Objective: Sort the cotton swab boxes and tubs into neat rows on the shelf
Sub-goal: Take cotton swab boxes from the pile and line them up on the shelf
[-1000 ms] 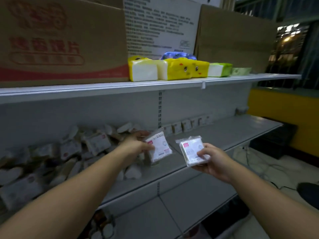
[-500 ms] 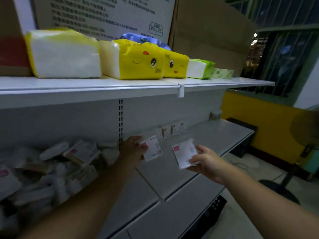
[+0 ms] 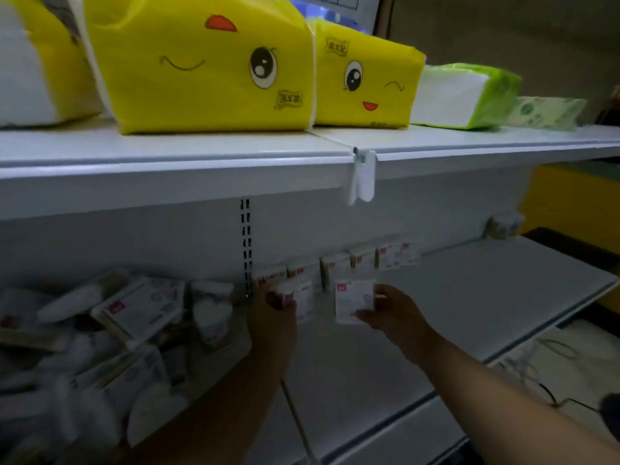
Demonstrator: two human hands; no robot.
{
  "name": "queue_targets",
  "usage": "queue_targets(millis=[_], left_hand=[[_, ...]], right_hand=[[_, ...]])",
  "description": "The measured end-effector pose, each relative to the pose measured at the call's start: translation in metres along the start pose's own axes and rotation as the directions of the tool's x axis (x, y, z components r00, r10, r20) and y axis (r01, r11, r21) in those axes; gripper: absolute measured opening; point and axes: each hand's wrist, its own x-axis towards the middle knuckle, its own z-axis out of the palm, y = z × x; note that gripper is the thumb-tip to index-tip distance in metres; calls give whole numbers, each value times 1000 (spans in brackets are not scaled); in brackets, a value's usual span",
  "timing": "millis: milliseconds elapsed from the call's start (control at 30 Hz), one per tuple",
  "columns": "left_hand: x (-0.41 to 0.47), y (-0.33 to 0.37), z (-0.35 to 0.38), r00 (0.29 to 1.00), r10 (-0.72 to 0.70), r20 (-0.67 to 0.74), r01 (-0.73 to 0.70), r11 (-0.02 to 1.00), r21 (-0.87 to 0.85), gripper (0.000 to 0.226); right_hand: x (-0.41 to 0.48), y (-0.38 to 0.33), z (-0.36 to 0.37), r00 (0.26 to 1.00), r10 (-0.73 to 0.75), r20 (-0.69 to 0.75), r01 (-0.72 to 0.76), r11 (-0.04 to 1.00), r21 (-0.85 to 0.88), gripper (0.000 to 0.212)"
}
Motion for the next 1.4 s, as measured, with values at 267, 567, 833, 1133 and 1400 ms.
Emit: queue_targets(millis=[267,567,833,1133,1400], left_hand=[[16,-13,13,936,207,-285,-127,953,275,29],[25,-32,19,958,205,-198,-96,886,453,66],[37,-37,21,980,25,-197,87,837,540,57],[29,-33,20,953,207,-222,-58,842,536,47],[9,-23,18,965,132,-226,30,803,596,49]], right_hand=[[74,21,34,957,-229,176,273,918,-288,30],[103,41,47,874,-431,225,484,732,-479,64],[111,46,58,837,-491,242,534,637,-555,27],[112,46,57,844,-444,301,534,637,-556,43],[94,40,39,842,-439,314,539,671,-508,27]])
